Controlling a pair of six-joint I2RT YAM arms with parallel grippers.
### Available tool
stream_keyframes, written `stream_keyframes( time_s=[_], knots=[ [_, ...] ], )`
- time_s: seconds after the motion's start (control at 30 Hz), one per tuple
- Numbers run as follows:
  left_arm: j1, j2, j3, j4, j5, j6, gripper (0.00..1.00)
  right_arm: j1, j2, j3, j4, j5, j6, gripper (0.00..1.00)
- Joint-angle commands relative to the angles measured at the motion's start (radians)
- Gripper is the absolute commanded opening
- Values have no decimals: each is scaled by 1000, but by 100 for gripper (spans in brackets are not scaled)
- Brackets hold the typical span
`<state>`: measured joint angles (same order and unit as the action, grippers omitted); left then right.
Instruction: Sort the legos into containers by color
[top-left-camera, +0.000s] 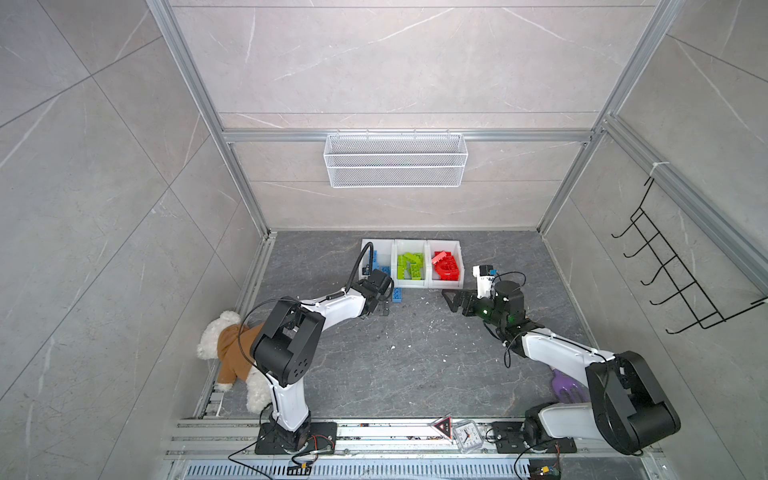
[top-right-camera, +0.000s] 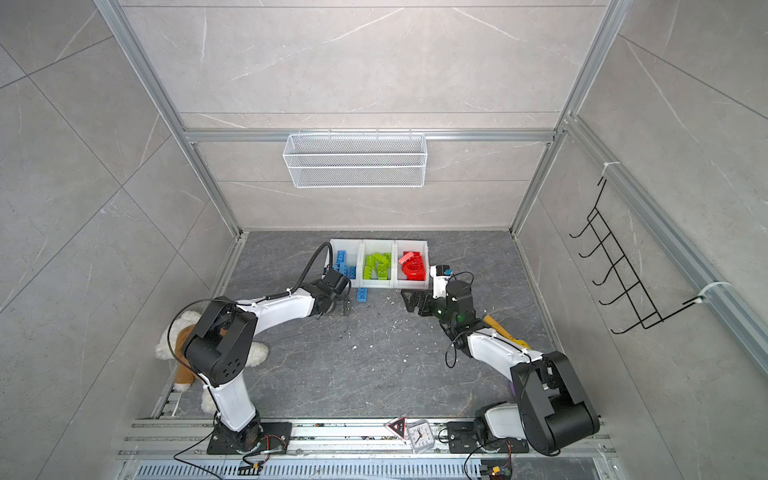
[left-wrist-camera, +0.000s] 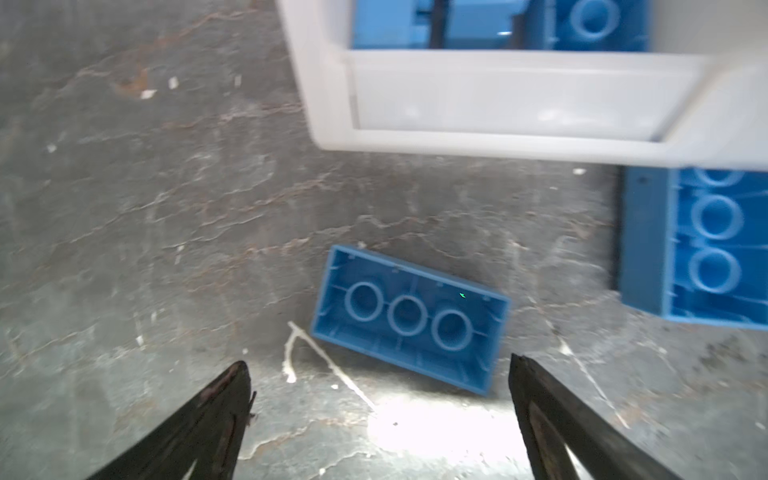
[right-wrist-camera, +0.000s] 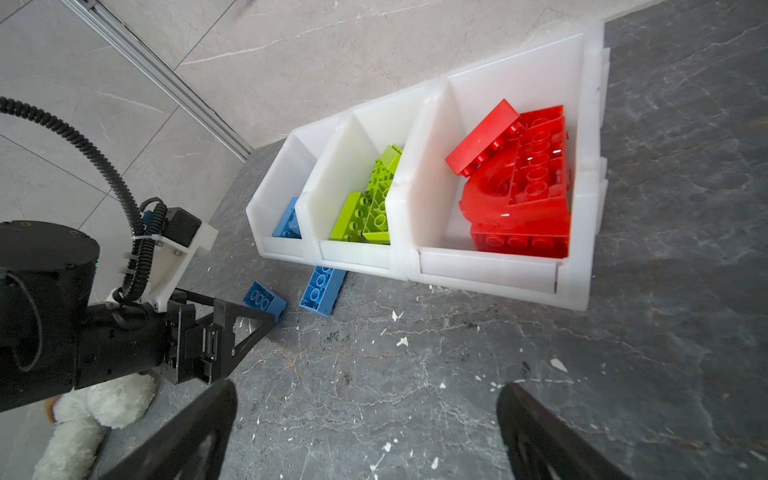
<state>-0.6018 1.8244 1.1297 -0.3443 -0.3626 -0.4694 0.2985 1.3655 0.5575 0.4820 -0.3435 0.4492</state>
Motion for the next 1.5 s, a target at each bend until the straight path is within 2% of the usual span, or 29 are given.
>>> stream_keyframes(
  time_s=[0.0, 0.2, 0.7, 1.2, 1.47],
  knots=[
    [-3, -30, 14, 59, 44, 93, 99, 0, 12, 32, -16, -17, -21, 100],
    [-1, 25, 60, 26, 22, 181, 99, 0, 13, 33, -20, -22, -23, 100],
    [37, 76, 72, 59, 102, 204, 98, -2, 25, 42, -23, -30, -24, 100],
    [43, 78, 59, 75, 110, 213, 81, -1, 24, 45, -32, -32, -23, 100],
    [39, -26, 30, 33, 113, 189, 73, -1, 26, 45, -33, -34, -22, 100]
  ],
)
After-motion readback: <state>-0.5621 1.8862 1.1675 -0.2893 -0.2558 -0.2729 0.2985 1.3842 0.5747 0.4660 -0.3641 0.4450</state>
